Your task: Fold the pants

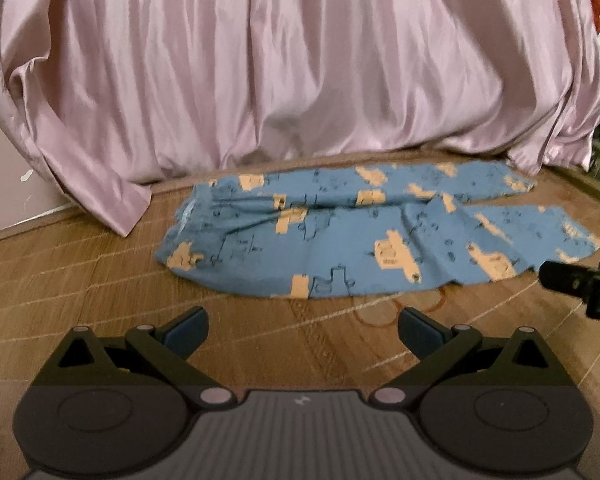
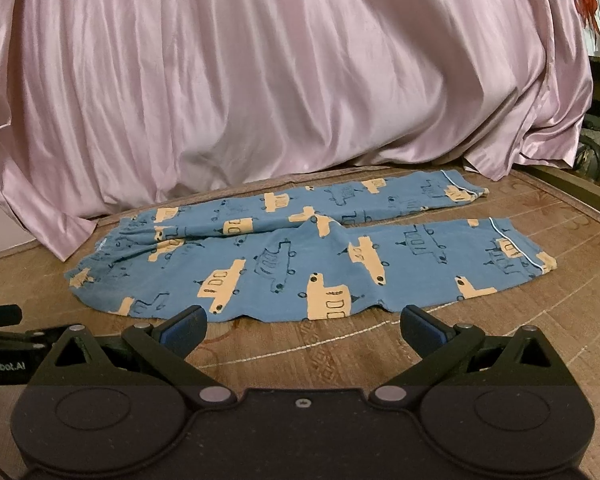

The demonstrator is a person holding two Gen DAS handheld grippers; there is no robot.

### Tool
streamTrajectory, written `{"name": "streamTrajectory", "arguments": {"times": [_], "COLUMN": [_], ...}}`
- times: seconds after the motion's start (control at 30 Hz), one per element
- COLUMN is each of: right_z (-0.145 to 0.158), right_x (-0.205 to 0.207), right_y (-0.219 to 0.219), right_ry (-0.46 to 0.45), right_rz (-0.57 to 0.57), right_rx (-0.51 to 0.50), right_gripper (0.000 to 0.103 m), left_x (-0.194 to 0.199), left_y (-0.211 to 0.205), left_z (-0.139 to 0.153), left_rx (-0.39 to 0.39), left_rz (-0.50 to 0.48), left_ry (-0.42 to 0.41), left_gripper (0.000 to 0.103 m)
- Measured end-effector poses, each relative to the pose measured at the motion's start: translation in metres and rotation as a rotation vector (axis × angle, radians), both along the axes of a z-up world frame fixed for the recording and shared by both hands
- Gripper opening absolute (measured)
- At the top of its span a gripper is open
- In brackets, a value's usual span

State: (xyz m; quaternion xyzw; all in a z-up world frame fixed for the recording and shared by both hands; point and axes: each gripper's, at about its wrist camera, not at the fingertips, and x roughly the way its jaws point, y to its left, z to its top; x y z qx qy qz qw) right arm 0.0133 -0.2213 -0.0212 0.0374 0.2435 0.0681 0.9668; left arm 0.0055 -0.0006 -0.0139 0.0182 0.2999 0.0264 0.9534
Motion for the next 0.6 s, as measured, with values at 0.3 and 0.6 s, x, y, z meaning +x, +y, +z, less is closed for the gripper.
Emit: {"name": "streamTrajectory", "arguments": {"times": [0.3, 0.6], "right_z": [0.002, 0.013], "right_x": [-0.013, -0.019], "right_y": [-0.010, -0.019], "right_ry": [0.008, -0.041], "right_rz": [-0.028, -0.053], "right_rx": [-0.007, 0.038], "right_gripper": [0.103, 0.103], "left_x": [0.010, 0.037], "left_y": [-0.012, -0.019], "left_z": [0.004, 0.021], "left_rx": [-0.001, 0.083], "left_rz": [0.026, -0.031], "left_ry": [0.095, 0.156], "left_gripper": [0.103, 0.103]}}
